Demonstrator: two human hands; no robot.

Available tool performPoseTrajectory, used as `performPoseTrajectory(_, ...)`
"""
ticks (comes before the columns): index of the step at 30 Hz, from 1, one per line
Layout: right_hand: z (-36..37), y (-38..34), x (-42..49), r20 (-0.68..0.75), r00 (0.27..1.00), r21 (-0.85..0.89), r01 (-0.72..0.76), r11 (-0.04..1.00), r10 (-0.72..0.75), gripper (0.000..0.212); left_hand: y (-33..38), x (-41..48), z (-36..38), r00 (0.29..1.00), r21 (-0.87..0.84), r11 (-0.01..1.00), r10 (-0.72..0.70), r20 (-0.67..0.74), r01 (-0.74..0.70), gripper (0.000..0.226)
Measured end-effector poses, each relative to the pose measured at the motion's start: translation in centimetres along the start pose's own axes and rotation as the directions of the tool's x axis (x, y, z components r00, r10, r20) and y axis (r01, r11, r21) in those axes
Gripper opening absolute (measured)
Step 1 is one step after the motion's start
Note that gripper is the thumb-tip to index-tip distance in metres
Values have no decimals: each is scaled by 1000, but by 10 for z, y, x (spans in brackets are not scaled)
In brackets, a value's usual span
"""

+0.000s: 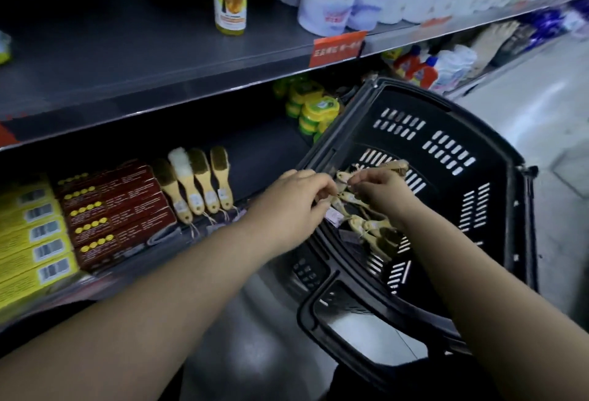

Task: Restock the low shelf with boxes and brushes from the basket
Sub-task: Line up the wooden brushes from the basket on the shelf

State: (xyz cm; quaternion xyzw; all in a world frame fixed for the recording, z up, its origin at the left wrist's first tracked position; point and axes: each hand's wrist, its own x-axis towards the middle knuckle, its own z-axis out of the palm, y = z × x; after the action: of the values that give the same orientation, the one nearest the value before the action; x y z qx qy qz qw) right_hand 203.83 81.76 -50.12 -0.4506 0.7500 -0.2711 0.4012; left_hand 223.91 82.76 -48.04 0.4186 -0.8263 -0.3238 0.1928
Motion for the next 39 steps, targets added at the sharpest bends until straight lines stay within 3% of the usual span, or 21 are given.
performPoseTrajectory(3, -12, 41, 26, -25, 994, -30, -109, 994, 108, 16, 0, 25, 3, 987, 88, 991, 84, 137, -96, 20)
performPoseTrajectory(6, -13, 90, 57, -16, 981, -247, -192, 950, 194, 9, 4, 57, 11, 949, 161, 968, 144, 281, -194, 20)
performPoseTrajectory(9, -5, 131, 82, 48, 960, -580, -198, 790, 276, 24, 9, 89, 27, 910, 202, 943, 173, 377, -263, 18)
performPoseTrajectory(12, 9, 157, 102, 164, 944, -759, -63, 648, 285, 47, 9, 112, 49, 902, 199, 948, 152, 405, -248, 15)
performPoseTrajectory(14, 20, 170, 114, 194, 940, -794, -16, 607, 279, 55, 6, 118, 63, 902, 183, 957, 135, 411, -227, 14)
performPoseTrajectory(20, 37, 183, 131, 76, 983, -905, -3, 426, 168, 35, -6, 118, 80, 869, 148, 983, 23, 494, -110, 13)
performPoseTrajectory(24, 31, 172, 132, 115, 980, -918, 42, 395, 163, 37, -6, 120, 81, 876, 110, 994, -66, 478, 15, 17)
performPoseTrajectory(28, 4, 129, 110, 133, 977, -889, 42, 456, 169, 21, -3, 122, 80, 871, 129, 988, -136, 472, 84, 30)
performPoseTrajectory(33, -25, 73, 40, 144, 990, -838, 126, 531, -8, 19, 4, 127, 78, 864, 42, 964, -255, 434, 264, 41)
performPoseTrajectory(35, -31, 60, 8, 84, 978, -826, 175, 536, -189, 17, 6, 129, 77, 830, -6, 923, -343, 440, 385, 46)
performPoseTrajectory(37, -35, 48, -21, 26, 912, -797, 266, 542, -410, 18, 6, 127, 79, 743, -110, 822, -438, 506, 559, 55)
performPoseTrajectory(39, -35, 41, -42, -14, 818, -734, 382, 561, -575, 21, 7, 123, 79, 633, -285, 623, -451, 630, 728, 52)
